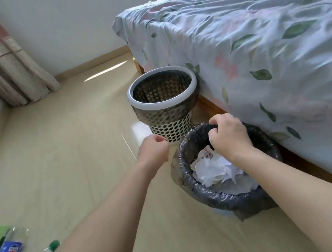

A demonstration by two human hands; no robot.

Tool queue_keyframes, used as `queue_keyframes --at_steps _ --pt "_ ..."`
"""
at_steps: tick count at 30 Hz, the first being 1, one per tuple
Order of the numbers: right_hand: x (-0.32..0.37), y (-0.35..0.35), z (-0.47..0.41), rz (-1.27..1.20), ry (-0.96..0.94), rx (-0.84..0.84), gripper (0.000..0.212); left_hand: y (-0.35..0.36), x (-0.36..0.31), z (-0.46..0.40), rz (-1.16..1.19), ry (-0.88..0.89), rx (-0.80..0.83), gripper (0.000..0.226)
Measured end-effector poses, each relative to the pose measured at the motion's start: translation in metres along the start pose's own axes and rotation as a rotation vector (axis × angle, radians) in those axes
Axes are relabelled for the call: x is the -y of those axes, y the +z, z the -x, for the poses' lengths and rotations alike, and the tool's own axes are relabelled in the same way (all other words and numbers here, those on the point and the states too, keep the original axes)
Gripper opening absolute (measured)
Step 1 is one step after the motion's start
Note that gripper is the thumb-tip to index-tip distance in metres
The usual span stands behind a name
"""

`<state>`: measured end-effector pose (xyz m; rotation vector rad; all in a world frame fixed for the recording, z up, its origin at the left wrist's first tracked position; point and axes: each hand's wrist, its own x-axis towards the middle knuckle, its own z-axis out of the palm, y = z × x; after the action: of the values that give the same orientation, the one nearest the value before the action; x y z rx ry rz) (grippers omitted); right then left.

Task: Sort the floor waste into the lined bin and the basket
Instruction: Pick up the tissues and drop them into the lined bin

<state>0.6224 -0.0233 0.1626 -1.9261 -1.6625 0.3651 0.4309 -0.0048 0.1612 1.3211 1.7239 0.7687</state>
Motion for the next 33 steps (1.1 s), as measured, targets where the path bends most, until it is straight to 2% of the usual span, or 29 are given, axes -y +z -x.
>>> queue_keyframes --at_steps 3,5,9,11,13,14,17,21,23,27,29,31,33 --pt "0.048 0.047 0.009 -0.074 -0.25 0.078 0.032 -0.064 0.035 -0.005 -0.025 -0.066 -0.126 0.017" --pt "0.081 0.086 0.019 -0.064 -0.355 0.253 0.034 -0.108 0.066 0.001 -0.083 -0.125 -0.178 0.018" --pt "0.136 0.166 0.054 0.119 -0.368 0.74 0.041 -0.18 0.139 0.028 -0.178 -0.276 -0.232 0.017" --pt "0.15 0.199 0.075 0.203 -0.364 0.855 0.039 -0.203 0.172 0.043 -0.206 -0.334 -0.253 0.017" --pt "0.161 0.238 0.098 0.254 -0.379 0.954 0.022 -0.226 0.21 0.057 -0.235 -0.387 -0.271 0.017" --pt "0.161 0.25 0.106 0.268 -0.38 0.98 0.01 -0.233 0.224 0.062 -0.254 -0.402 -0.273 0.016" --pt "0.161 0.296 0.127 0.265 -0.336 0.98 0.005 -0.247 0.269 0.077 -0.339 -0.451 -0.262 0.017" --pt "0.158 0.338 0.137 0.311 -0.34 0.961 0.015 -0.238 0.307 0.079 -0.553 -0.446 -0.163 0.017" --pt "0.158 0.348 0.137 0.327 -0.358 0.939 0.016 -0.225 0.326 0.072 -0.647 -0.373 -0.114 0.019" --pt "0.154 0.362 0.135 0.289 -0.354 0.907 0.011 -0.197 0.356 0.052 -0.901 -0.245 0.011 0.039" --pt "0.15 0.369 0.133 0.233 -0.296 0.908 0.016 -0.187 0.362 0.044 -1.121 -0.185 0.095 0.037" --pt "0.15 0.371 0.131 0.225 -0.276 0.927 0.011 -0.181 0.356 0.039 -1.264 -0.053 0.128 0.03" --pt "0.151 0.367 0.131 0.254 -0.288 0.975 0.01 -0.179 0.347 0.036 -1.36 0.031 0.095 0.029"
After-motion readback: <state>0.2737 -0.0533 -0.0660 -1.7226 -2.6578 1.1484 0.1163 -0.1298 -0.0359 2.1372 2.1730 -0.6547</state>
